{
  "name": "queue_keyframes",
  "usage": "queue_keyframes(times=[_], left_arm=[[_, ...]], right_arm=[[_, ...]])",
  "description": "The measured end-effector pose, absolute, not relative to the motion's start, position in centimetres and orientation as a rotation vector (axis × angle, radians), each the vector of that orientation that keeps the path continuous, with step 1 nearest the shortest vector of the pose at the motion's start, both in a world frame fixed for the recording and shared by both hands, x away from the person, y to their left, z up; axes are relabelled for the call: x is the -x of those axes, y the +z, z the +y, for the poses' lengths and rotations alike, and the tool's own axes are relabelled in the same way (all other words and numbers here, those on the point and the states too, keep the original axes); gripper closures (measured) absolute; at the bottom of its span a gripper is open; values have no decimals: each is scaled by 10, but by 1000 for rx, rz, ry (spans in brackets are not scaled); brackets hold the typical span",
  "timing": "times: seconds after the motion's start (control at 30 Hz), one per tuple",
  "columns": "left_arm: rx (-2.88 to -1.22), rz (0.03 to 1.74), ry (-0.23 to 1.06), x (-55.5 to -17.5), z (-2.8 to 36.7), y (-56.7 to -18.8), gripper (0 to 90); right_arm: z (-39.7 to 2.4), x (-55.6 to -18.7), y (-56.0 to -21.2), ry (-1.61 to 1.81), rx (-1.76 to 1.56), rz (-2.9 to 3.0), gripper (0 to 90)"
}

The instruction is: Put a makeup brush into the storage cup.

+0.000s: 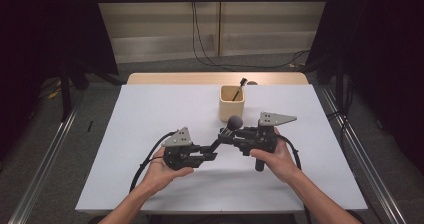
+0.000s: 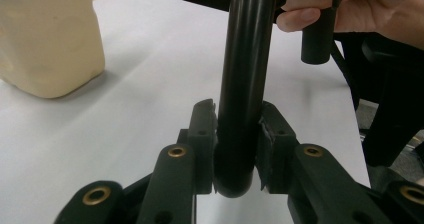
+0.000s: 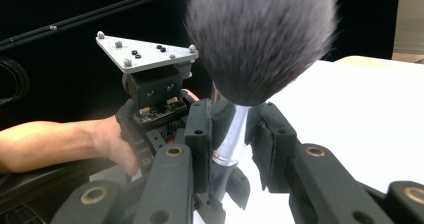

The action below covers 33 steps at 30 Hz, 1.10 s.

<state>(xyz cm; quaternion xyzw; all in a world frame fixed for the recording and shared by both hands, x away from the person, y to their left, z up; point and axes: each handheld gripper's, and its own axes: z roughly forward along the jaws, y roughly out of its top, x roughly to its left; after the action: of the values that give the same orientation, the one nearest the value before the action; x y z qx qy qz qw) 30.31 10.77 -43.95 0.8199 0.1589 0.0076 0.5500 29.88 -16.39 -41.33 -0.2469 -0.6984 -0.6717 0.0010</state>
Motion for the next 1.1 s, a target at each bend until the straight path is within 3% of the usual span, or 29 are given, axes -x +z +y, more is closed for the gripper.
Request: queue_keyframes(times=[0.43,0.5,0.67,0.93,1.1], left_arm=[[-1923,435,99,-302,113,-437,518],[-1917,450,117,-301,115,-436,468],[-1934,513,184,-298,121,-433,225],[-1904,604,190,-300,138,-425,79],[-1862,653,195,-299,153,-424,43]], right_arm=[[-169,-299,-408,-2149,761,-2223,715],[-172,-300,-408,-2144,779,-2225,715],[-176,-301,-408,-2124,811,-2256,716],[-184,-304,-407,-2128,875,-2282,716],[-190,-304,-406,-2121,899,-2309,716]])
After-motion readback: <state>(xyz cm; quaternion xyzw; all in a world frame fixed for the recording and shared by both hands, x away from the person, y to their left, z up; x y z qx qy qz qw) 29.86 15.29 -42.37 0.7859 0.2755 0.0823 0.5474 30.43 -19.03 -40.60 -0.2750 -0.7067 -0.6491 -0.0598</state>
